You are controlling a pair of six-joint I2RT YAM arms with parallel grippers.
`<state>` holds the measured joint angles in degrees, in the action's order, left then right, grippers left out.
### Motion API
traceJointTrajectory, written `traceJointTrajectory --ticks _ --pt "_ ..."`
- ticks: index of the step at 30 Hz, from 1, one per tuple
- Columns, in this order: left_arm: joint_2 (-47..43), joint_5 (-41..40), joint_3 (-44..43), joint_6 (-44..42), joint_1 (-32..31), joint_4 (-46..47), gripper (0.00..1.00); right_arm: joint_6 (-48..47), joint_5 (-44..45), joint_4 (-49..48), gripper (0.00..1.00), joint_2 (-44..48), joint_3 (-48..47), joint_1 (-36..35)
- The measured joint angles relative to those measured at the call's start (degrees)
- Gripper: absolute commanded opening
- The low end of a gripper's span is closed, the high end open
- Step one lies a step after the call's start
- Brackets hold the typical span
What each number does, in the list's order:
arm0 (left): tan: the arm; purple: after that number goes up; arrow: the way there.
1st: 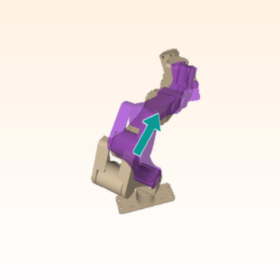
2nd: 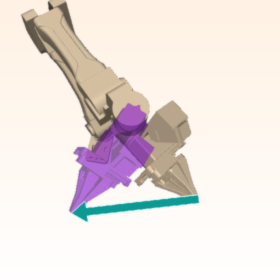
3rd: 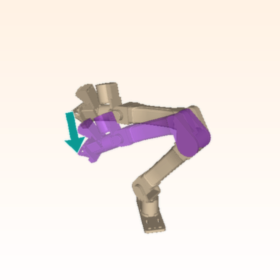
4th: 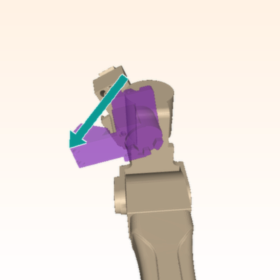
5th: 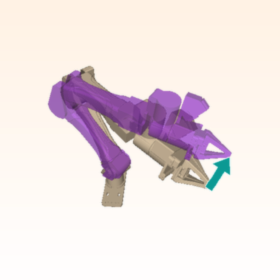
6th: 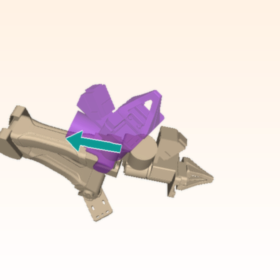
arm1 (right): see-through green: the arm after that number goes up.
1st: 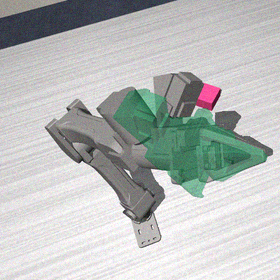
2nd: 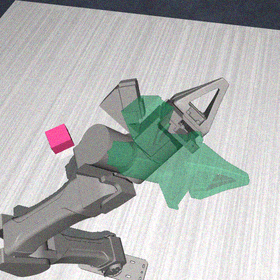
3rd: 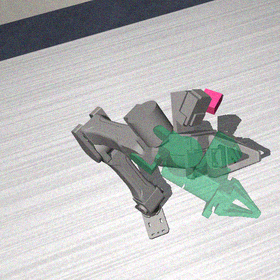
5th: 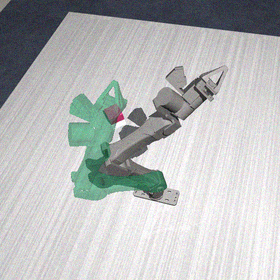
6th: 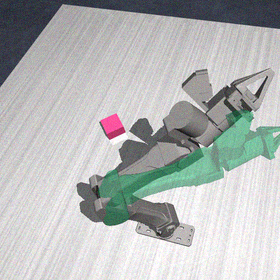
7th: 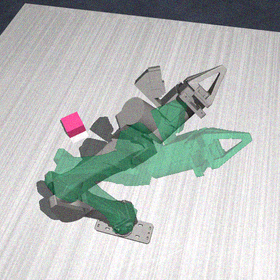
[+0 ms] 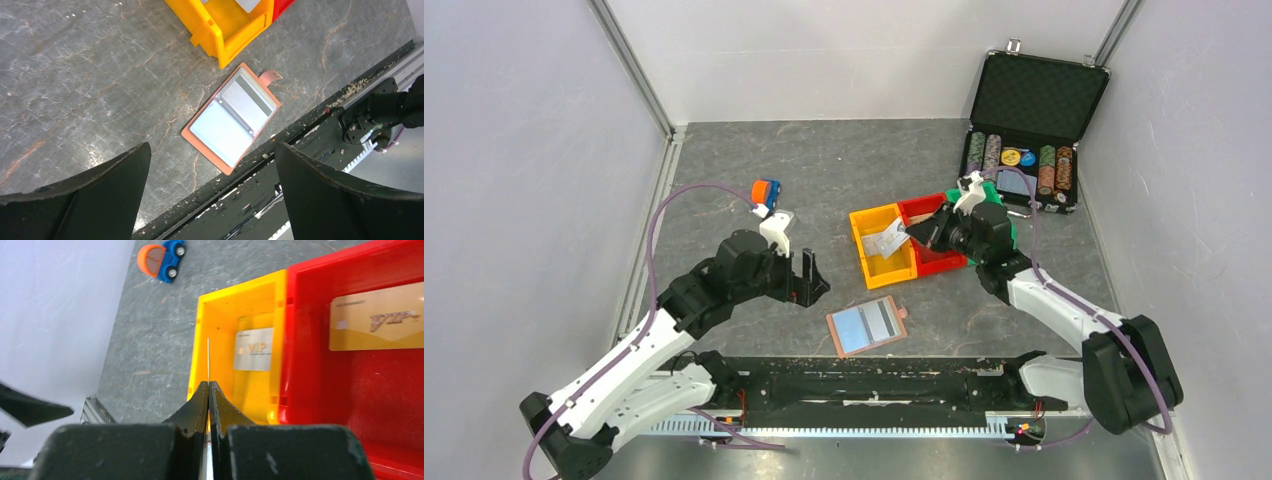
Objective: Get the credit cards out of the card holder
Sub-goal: Place the credit card in the storage box.
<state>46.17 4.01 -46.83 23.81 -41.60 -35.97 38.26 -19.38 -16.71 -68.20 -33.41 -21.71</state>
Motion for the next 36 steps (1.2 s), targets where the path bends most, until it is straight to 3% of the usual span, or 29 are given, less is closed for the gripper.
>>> traceJointTrajectory --ticks 16,36 --pt "-2.58 -2.01 0.0 -2.1 0.0 -0.76 1.0 7.87 15.19 -12.2 0.0 -12.57 0.17 -7.74" --pt "-2.56 -2.4 0.0 -2.14 0.0 -0.79 1.0 11.45 21.24 -15.5 0.02 -18.99 0.22 -11.08"
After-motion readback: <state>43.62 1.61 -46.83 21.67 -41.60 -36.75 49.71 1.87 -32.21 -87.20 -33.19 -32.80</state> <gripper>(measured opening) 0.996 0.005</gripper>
